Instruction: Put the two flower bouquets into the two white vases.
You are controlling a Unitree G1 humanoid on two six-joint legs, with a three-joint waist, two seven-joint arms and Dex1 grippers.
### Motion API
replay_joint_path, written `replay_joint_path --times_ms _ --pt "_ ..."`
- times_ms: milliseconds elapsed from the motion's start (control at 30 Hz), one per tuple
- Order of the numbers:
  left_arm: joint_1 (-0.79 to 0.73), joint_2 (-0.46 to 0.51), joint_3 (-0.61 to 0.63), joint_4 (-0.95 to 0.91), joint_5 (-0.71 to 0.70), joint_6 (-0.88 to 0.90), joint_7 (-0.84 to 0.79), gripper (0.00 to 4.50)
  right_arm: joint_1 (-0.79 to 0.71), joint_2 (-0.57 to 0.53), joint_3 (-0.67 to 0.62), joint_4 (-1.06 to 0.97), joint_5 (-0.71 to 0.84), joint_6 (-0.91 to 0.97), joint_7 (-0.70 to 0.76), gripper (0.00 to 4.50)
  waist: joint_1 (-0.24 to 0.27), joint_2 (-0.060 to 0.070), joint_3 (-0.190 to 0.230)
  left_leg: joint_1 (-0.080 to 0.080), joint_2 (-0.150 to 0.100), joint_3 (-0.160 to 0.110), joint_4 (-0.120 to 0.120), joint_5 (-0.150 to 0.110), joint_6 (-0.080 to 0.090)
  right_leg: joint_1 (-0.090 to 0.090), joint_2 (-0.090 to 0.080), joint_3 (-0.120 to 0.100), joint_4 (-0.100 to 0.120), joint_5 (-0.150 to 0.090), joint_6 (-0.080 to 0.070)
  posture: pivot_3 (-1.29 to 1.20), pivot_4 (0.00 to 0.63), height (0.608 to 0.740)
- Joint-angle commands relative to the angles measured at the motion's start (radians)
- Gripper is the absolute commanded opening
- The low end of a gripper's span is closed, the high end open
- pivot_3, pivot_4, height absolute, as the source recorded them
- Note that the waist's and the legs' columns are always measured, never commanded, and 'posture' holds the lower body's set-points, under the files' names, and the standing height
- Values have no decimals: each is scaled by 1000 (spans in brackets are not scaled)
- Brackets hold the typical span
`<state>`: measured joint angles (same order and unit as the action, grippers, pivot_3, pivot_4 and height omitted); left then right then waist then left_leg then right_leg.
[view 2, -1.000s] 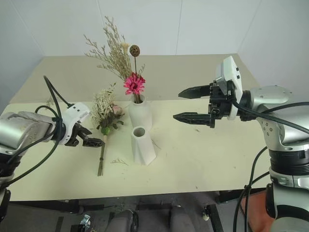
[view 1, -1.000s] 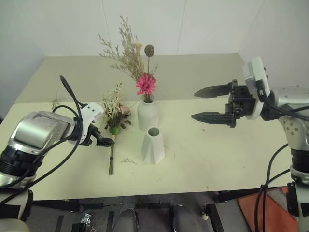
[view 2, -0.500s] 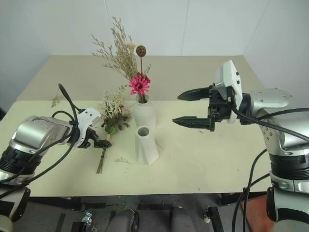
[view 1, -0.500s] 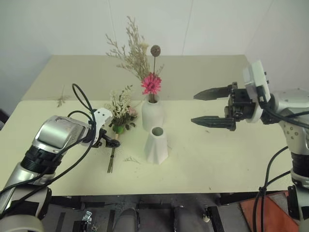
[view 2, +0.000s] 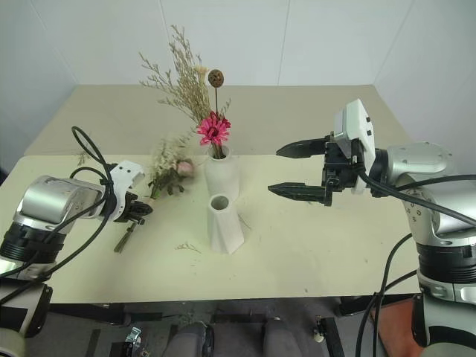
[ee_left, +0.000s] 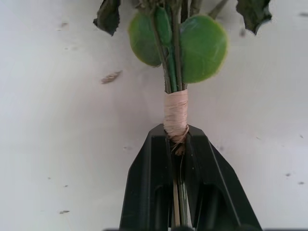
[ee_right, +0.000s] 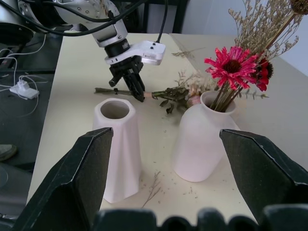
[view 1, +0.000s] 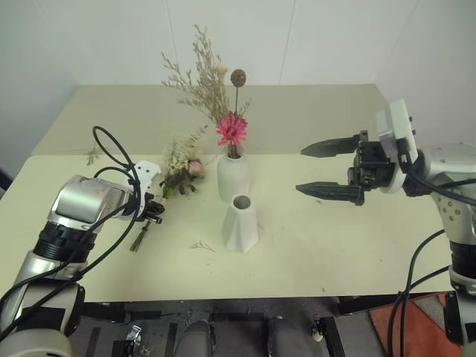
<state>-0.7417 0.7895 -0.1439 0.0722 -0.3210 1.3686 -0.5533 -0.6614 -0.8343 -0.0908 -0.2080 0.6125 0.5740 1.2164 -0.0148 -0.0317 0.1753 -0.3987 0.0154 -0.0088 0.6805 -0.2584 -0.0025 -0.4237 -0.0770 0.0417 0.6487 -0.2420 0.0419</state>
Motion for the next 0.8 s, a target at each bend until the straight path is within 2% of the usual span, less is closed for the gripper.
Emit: replay_joint_path --times_ms 33,133,233,367,433,500,667,800 --pt "-34 -24 107 42 57 -35 104 110 -6 -8 -29 -25 12 -18 -12 4227 1 0 0 0 0 0 0 0 0 0 0 0 0 0 0 0 150 740" --pt "-6 -61 234 34 45 -115 145 110 -2 -8 -31 -27 18 -12 -14 4227 0 0 0 -1 0 0 0 0 0 0 0 0 0 0 0 0 150 740" --pt "57 -82 367 -49 -15 -192 109 110 1 -7 -33 -24 19 -9 -19 4227 0 0 0 -1 0 0 0 0 0 -1 0 0 0 0 0 0 150 740" --pt "197 -184 556 -213 -114 -487 43 110 -5 -4 -34 -12 22 2 -37 4227 2 0 0 -1 0 -1 0 0 0 -1 -2 1 -1 1 0 0 150 740" --pt "209 -230 642 -261 -203 -507 29 110 -3 -4 -33 -10 23 2 -39 4227 4 0 0 -1 0 -2 0 0 0 -1 -2 1 -1 1 0 0 150 740" --pt "227 -251 688 -292 -261 -569 -10 110 -3 -4 -31 -8 22 4 -43 4227 7 -1 0 -1 0 -3 1 0 -1 -1 -2 0 -1 2 0 0 150 740" --pt "287 -187 764 -351 -452 -600 -199 110 -3 -9 -35 -6 26 13 -51 4227 2 -1 0 -1 0 -2 0 0 -1 0 -2 0 -1 2 0 0 150 740" --pt "288 -158 771 -361 -581 -571 -249 110 9 -13 -46 -16 29 21 -61 4227 2 -1 0 0 1 -1 0 0 -1 0 -1 0 -1 2 0 0 150 740"
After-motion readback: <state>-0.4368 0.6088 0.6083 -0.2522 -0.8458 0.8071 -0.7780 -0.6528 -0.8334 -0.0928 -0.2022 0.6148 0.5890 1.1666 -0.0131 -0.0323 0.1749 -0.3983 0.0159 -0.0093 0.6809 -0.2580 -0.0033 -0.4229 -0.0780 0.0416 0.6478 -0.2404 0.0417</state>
